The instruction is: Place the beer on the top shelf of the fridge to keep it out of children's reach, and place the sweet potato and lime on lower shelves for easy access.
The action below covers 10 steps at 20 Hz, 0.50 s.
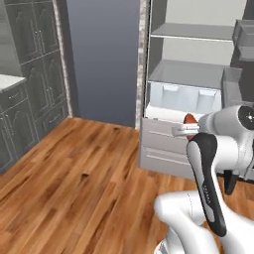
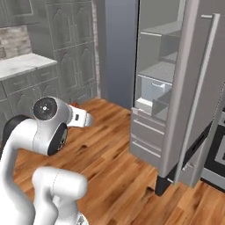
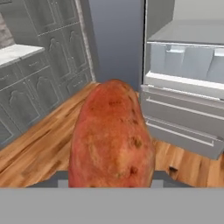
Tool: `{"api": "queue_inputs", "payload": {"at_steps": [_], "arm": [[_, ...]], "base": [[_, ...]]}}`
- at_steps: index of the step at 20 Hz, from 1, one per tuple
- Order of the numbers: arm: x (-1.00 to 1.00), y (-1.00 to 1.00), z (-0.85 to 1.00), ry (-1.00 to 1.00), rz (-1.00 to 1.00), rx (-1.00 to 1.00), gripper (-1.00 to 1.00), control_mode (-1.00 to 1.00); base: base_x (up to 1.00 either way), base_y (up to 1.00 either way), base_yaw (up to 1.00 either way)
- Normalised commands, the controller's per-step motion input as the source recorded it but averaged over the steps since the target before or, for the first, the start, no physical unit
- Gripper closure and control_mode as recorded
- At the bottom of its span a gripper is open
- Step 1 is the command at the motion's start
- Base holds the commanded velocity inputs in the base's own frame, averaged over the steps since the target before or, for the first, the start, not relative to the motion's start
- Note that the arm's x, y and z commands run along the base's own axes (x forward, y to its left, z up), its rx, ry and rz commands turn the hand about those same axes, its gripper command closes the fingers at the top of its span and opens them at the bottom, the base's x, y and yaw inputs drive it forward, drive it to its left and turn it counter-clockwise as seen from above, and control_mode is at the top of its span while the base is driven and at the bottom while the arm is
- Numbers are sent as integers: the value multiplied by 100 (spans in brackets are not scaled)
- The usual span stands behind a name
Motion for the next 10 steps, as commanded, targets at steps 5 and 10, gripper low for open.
{"api": "queue_inputs", "payload": {"at_steps": [5, 10], "arm": [[0, 0, 0, 0, 0, 0, 100, 100], [0, 0, 0, 0, 0, 0, 100, 100]], "base": [[73, 15, -29], [72, 8, -37]]}}
